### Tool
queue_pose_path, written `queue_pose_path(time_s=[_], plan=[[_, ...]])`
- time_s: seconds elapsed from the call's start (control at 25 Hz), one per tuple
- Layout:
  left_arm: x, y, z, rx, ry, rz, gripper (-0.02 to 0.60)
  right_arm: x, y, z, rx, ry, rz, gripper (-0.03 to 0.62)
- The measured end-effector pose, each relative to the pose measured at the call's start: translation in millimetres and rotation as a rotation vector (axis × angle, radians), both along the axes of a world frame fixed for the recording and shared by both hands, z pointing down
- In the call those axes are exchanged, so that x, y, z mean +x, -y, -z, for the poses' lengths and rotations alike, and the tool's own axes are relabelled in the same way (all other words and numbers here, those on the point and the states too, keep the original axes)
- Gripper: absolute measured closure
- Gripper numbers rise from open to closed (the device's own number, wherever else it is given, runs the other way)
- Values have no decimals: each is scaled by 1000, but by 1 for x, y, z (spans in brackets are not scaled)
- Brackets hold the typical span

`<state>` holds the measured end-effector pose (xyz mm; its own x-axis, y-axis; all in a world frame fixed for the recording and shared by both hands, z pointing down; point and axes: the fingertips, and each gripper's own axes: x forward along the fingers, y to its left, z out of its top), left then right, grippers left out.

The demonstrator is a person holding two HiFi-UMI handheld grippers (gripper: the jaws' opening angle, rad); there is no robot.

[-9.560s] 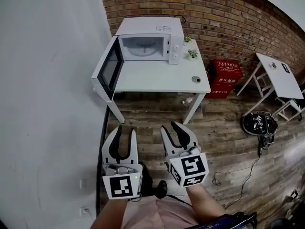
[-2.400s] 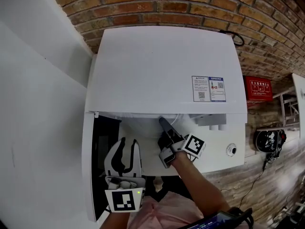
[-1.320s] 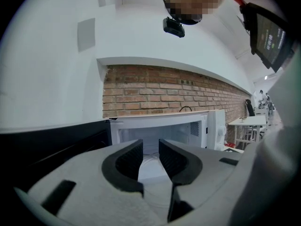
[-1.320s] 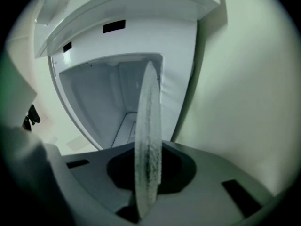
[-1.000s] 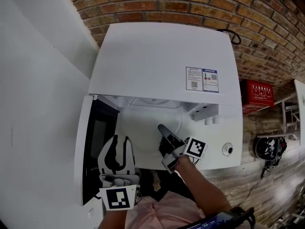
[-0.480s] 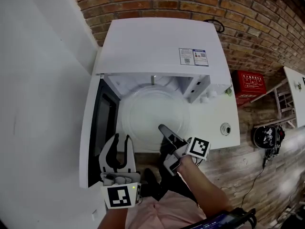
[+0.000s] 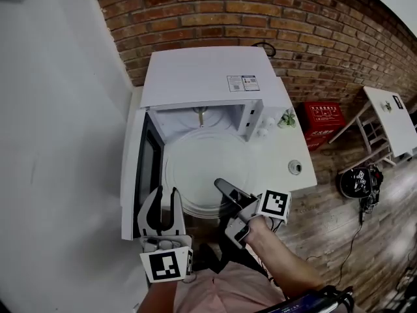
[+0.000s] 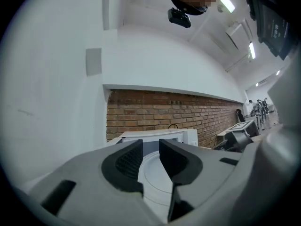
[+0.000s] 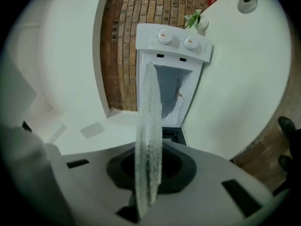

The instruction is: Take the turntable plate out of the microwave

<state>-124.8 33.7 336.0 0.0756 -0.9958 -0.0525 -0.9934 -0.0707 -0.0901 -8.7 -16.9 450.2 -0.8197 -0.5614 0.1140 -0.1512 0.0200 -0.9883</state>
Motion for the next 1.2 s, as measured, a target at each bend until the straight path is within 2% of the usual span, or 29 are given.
queue_pose_path(time_s=[0.36, 0.68, 0.88, 1.2], plan=[[-2, -15, 37, 92, -8, -13, 464, 12, -16, 60, 48, 4, -22, 565], [6, -20, 54, 129, -26, -36, 448, 21, -15, 95, 89, 9, -30, 565], [5, -21, 65, 164, -41, -38, 446, 27, -4, 114, 95, 15, -47, 565], [-5, -14, 64, 160, -49, -17, 446, 23, 36, 131, 89, 43, -64, 565]])
